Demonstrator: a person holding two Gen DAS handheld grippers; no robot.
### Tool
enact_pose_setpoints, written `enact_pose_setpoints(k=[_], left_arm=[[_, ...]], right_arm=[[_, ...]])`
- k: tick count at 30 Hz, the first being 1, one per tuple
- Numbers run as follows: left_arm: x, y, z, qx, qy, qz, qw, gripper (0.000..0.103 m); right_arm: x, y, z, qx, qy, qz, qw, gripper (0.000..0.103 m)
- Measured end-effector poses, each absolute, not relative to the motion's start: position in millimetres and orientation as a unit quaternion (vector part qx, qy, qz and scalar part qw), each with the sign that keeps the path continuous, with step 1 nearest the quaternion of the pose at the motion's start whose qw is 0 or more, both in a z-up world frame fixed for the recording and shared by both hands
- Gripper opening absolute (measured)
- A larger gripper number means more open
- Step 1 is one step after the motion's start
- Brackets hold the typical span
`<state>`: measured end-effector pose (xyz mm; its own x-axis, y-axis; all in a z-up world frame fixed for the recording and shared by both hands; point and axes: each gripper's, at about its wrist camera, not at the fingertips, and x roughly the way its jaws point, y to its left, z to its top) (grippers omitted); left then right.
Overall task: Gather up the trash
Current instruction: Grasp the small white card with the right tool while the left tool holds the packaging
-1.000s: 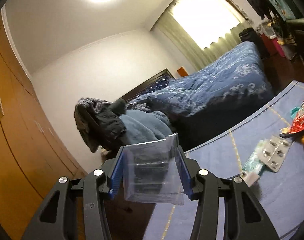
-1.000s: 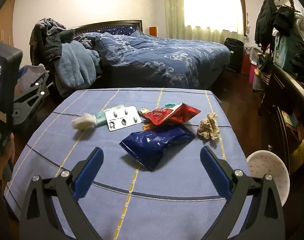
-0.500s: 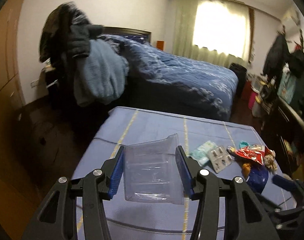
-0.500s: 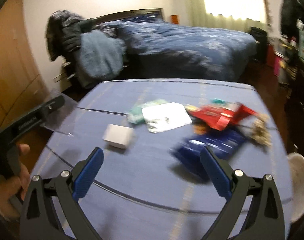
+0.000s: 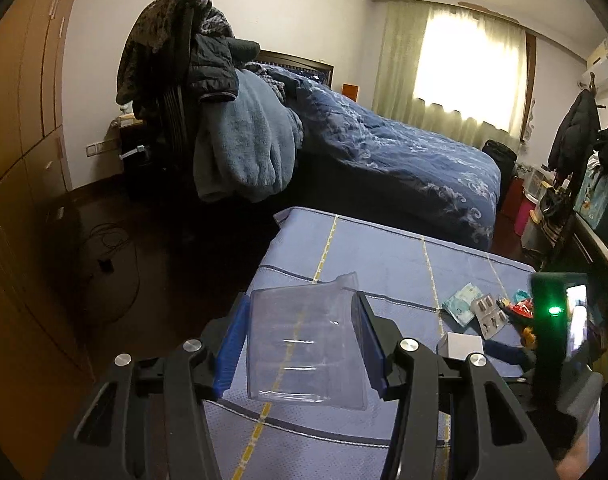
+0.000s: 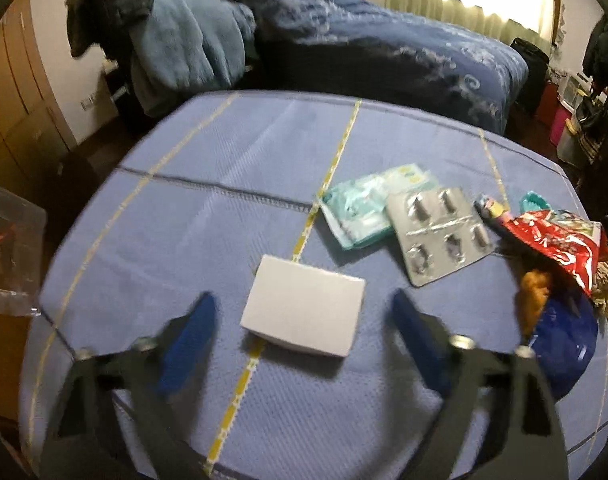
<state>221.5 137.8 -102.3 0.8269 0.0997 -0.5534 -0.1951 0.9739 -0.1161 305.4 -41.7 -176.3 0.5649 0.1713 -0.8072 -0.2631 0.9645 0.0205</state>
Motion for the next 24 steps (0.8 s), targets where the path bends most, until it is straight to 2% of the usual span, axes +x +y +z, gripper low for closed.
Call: enact_pose_setpoints(k=[1,3,14,24], left_arm=[[221.7,138.5,-104.5,-0.088,0.286,0.073,0.951,0.051],[222.9,137.8,-107.3,-0.090,0.291,0.067,0.950,0.051],[222.3,86.7,-95.4,-0.054,0.295,0.017,0.954,0.051],[222.6,-43.7,-80.3,-0.014,0.294,-0.109,0.949,0.051]], right_arm=[[304.0,-38.6,-176.5,-0.057,0.441,0.122,0.887,0.069],[302.7,-37.1,-175.8,-0.054,0.438,0.129,0.888,0.057],[250.4,-92.0,-148.7,-0.033,0.405,0.125,0.905,0.057],[189.6,-222.4,-129.2,0.029,0.375,0.039,0.926,0.057]])
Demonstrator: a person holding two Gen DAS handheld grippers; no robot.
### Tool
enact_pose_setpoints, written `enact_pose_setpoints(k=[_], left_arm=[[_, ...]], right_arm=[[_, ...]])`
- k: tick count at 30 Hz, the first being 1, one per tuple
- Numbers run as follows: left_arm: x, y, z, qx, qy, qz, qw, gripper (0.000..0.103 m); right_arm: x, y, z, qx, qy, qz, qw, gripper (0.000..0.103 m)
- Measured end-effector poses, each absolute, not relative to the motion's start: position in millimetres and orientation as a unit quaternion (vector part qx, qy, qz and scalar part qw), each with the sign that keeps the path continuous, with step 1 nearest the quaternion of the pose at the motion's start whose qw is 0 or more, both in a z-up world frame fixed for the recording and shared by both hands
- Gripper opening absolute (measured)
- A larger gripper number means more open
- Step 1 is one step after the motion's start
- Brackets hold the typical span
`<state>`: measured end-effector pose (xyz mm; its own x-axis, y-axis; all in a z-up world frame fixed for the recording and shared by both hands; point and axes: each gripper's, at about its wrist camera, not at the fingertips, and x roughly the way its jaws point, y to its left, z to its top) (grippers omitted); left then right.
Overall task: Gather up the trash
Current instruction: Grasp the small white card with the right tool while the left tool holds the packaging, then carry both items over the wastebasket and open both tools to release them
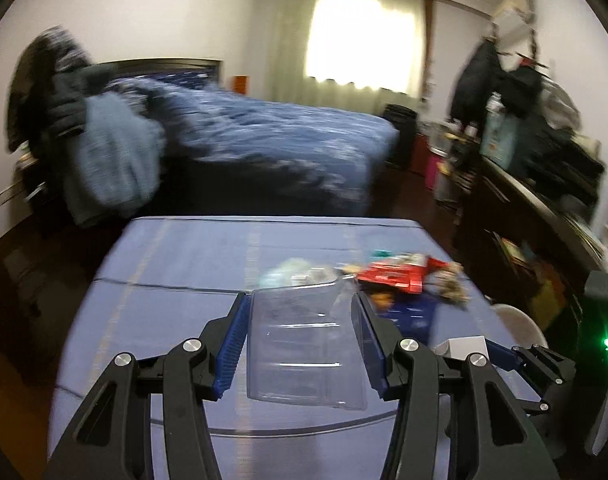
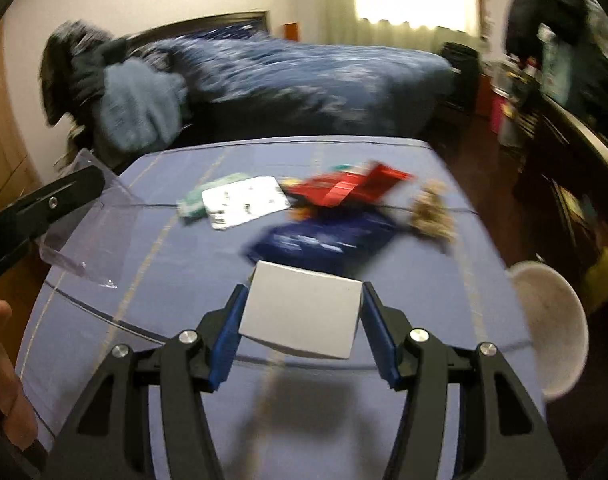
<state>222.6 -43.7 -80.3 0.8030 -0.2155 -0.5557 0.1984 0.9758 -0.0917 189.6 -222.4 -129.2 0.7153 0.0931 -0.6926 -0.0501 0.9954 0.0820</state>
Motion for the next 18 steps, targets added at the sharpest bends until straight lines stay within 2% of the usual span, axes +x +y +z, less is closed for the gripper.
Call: enact_pose_setpoints(k=[18], left_arm=[[224.1,-253.1,-93.0,0.079,0.304,-0.271,0.910,0.051]], right_arm=[[115.1,-412.5,-140.0,0.120,0.334,-0.129,0.926,0.057]])
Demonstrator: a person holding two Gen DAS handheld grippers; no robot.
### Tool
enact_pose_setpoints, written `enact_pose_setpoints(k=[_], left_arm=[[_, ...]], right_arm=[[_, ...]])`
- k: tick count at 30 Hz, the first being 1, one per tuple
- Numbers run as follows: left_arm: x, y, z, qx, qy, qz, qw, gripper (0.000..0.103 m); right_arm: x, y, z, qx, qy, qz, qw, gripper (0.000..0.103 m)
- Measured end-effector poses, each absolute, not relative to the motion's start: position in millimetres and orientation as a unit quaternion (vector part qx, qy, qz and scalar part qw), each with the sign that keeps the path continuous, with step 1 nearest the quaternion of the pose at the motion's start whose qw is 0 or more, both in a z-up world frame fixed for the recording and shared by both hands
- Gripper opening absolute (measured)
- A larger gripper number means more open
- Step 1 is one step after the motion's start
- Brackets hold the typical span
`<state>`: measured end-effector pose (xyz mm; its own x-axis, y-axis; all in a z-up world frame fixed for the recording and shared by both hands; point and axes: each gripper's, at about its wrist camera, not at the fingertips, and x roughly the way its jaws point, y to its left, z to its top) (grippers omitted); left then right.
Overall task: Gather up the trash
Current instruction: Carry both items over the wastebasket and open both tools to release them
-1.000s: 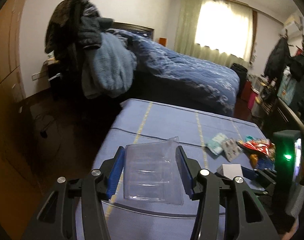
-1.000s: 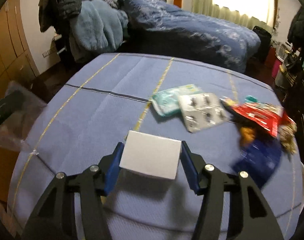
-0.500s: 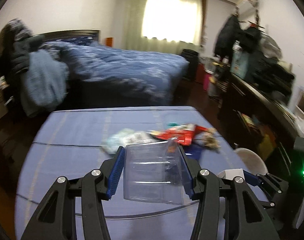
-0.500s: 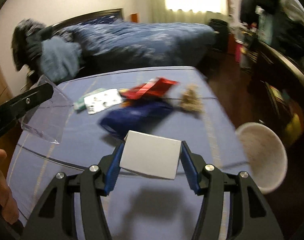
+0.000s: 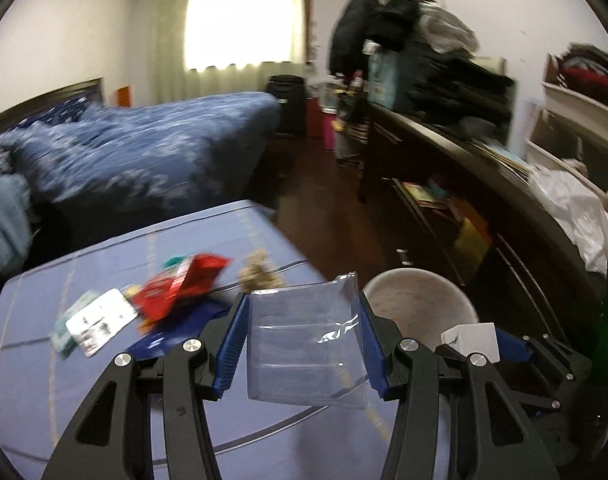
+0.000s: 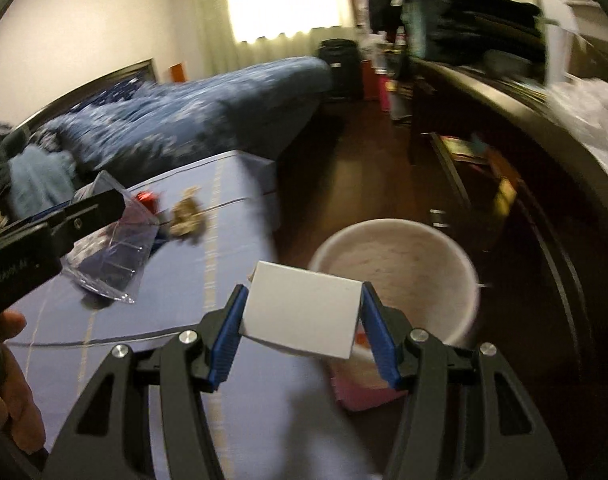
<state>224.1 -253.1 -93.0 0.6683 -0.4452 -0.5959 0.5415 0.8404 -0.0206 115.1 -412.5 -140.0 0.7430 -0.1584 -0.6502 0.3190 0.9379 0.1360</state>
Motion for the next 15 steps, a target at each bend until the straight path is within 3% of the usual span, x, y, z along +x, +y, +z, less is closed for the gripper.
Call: enact_pose_setpoints(k=[15], left_arm=[[246.2,-373.2,-118.6,0.106,0.322,-0.356,0.871,0.051]], right_arm=[[120.2,-528.0,-173.1,0.166,0.326,-0.214,0.906,0.057]])
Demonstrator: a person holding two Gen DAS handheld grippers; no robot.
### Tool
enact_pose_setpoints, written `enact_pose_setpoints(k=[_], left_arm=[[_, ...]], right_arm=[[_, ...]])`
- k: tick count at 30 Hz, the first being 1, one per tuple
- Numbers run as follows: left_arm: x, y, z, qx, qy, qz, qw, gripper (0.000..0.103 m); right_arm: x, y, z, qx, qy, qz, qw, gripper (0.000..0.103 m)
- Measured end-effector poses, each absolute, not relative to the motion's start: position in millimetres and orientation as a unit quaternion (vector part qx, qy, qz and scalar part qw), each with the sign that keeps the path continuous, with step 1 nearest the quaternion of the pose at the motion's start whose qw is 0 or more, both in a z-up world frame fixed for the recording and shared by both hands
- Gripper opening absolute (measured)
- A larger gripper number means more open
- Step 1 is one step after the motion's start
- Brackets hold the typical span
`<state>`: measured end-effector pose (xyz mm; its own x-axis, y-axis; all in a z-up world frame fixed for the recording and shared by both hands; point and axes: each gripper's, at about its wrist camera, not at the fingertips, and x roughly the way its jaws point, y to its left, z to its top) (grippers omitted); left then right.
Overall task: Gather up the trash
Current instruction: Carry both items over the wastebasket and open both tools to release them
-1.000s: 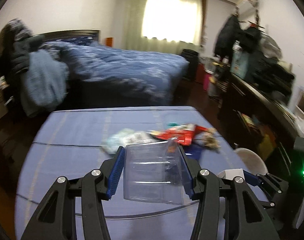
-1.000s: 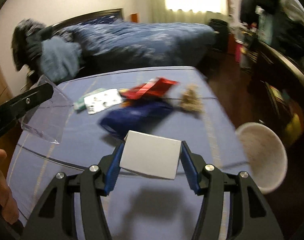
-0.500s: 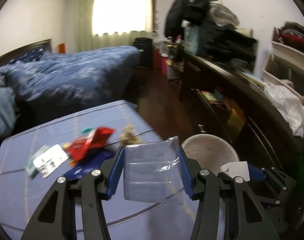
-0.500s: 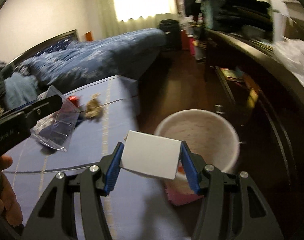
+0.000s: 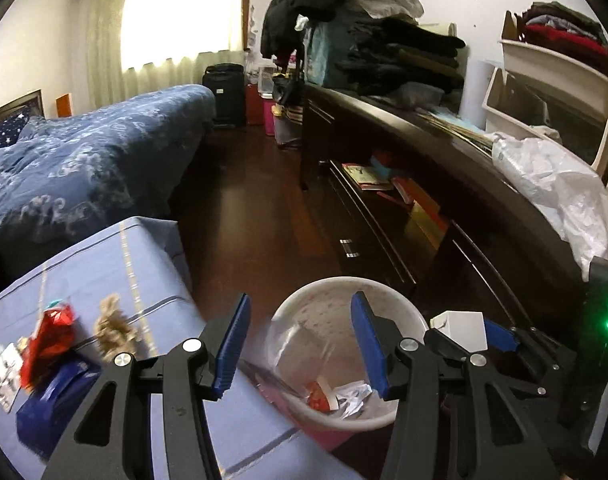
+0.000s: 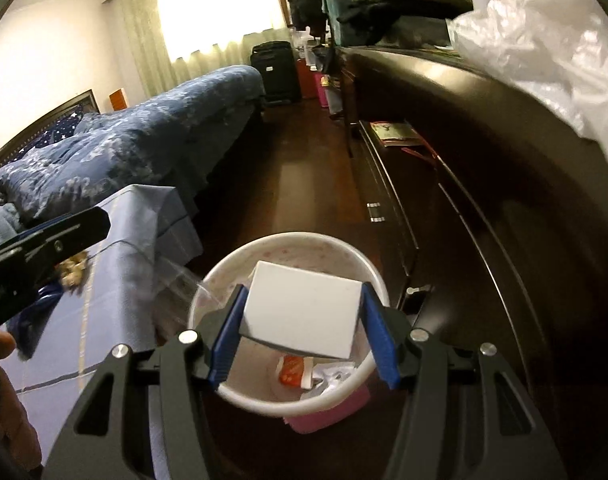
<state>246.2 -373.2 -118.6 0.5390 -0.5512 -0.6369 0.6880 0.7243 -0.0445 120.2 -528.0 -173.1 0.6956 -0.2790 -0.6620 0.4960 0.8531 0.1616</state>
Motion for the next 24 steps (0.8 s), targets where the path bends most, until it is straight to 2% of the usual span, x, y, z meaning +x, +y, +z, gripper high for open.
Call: enact_pose_setpoints(k=[9,12,13,15,17,21,24], left_arm=[[264.7,-388.4,-127.8,0.107,0.338,-0.354,0.865,0.051],[266.6,-386.7,-128.7,0.103,0.343,-0.354,0.864,0.053],[266.4,-385.9,-128.8,0.102,0.344,-0.353,0.864,0.055],[265.7,-383.1,-128.3,0.102,0.342,-0.353,0.865,0.061],[264.3,-380.0,-126.3,0.100,0.338,-0.350,0.868,0.067],[262.8,-368.4,-118.9,0.089,0.332,-0.344,0.874,0.072],[259.5,-355.9,-111.8,0.083,0.324,-0.335,0.881,0.077]], right_arm=[[149.0,-541.5,-193.1,0.165,0.340,-0.211,0.901,0.057],[160.9,-541.9,-200.8,0.156,0.350,-0.207,0.900,0.061],[164.2,-540.9,-202.9,0.151,0.352,-0.207,0.900,0.069],[166.3,-539.0,-204.4,0.144,0.354,-0.213,0.899,0.077],[164.4,-536.8,-202.8,0.143,0.352,-0.217,0.899,0.077],[155.9,-533.3,-195.5,0.145,0.346,-0.220,0.900,0.078],[147.9,-529.6,-188.0,0.146,0.342,-0.223,0.901,0.084]])
